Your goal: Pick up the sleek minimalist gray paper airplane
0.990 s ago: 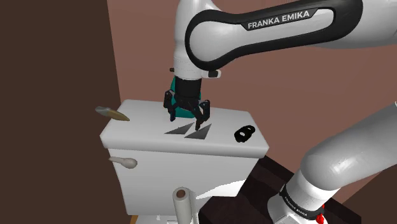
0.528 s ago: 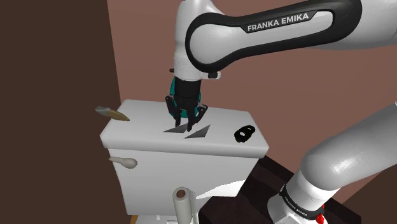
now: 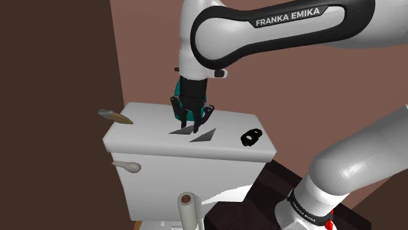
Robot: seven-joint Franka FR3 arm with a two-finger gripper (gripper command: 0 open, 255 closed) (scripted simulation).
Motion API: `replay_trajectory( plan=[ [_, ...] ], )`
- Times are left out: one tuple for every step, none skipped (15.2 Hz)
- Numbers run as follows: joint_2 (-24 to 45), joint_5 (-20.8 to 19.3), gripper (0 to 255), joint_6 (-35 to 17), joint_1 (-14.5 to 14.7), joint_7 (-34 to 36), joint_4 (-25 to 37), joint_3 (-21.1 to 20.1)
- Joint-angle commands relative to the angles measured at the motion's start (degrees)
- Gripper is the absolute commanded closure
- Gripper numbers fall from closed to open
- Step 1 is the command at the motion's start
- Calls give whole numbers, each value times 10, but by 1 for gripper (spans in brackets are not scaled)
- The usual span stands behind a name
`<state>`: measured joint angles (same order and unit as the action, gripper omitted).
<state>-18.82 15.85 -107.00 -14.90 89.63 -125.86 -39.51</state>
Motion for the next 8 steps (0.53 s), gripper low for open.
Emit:
replay_trajectory(
  plan=[
    [-4, 0, 255, 15, 0, -1, 10, 4],
    [-5, 0, 255, 23, 0, -1, 17, 5],
    [-7, -1, 255, 31, 0, 0, 23, 7],
    [-8, -1, 255, 38, -1, 0, 30, 8],
    [-9, -1, 255, 46, -1, 0, 37, 10],
    [-10, -2, 255, 54, -1, 0, 44, 11],
    [-10, -2, 255, 62, -1, 1, 51, 13],
    [-11, -3, 255, 69, -2, 1, 58, 14]
  ],
)
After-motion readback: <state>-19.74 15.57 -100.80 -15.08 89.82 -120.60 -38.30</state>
